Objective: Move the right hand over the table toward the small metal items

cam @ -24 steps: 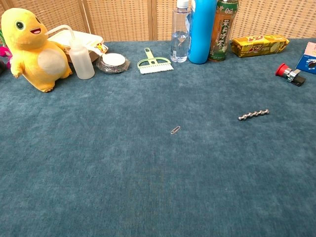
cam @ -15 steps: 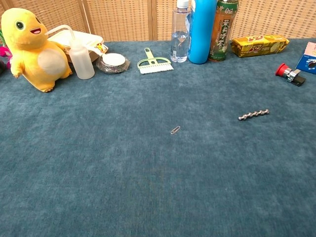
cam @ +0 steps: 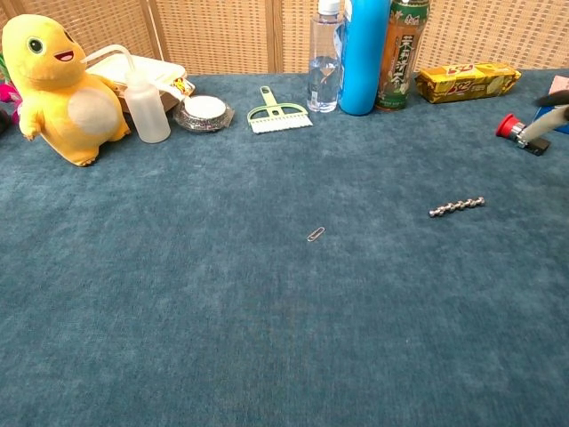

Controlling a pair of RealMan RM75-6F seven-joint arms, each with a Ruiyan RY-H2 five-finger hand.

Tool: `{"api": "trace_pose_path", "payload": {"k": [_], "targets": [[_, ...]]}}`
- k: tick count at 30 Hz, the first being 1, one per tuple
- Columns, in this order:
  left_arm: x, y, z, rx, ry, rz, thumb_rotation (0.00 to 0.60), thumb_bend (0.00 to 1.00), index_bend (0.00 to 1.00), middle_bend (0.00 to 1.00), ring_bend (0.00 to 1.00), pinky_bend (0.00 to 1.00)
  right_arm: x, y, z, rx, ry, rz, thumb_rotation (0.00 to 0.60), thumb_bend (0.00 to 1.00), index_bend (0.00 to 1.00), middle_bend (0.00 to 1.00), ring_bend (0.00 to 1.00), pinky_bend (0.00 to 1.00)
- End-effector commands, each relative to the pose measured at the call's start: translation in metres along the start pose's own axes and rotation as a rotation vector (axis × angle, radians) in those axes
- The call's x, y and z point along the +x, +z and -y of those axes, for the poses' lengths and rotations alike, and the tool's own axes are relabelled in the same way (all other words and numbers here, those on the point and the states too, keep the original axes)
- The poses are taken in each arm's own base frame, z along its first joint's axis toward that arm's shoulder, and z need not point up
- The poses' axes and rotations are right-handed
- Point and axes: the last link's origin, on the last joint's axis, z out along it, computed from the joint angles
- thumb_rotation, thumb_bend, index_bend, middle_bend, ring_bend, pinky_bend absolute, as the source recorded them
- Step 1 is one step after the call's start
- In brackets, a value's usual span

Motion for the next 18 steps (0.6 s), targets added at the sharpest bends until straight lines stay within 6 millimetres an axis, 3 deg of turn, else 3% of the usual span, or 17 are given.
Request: {"api": "trace_pose_path", "payload": {"k": [1,11,18], "targets": [[0.000,0.001,0.001,0.003,0.000,0.002,0.600,0.34,0.16,0.12,0.00,0.12,-0.005,0.025,0.021,0.034,-0.003,0.044,0.600,0.25,0.31,0.00,0.00,0.00],[0.000,0.001,0.003,0.008,-0.003,0.006,0.600,0.34,0.16,0.12,0.00,0.12,-0.013,0.059,0.043,0.048,-0.036,0.107,0.600,0.29,0.40,0.00,0.00,0.00],[0.000,0.001,0.003,0.009,-0.001,0.005,0.600,0.34,0.16,0.12,0.00,0.12,-0.017,0.076,0.047,0.030,-0.041,0.120,0.600,0.31,0.43,0.00,0.00,0.00]]}}
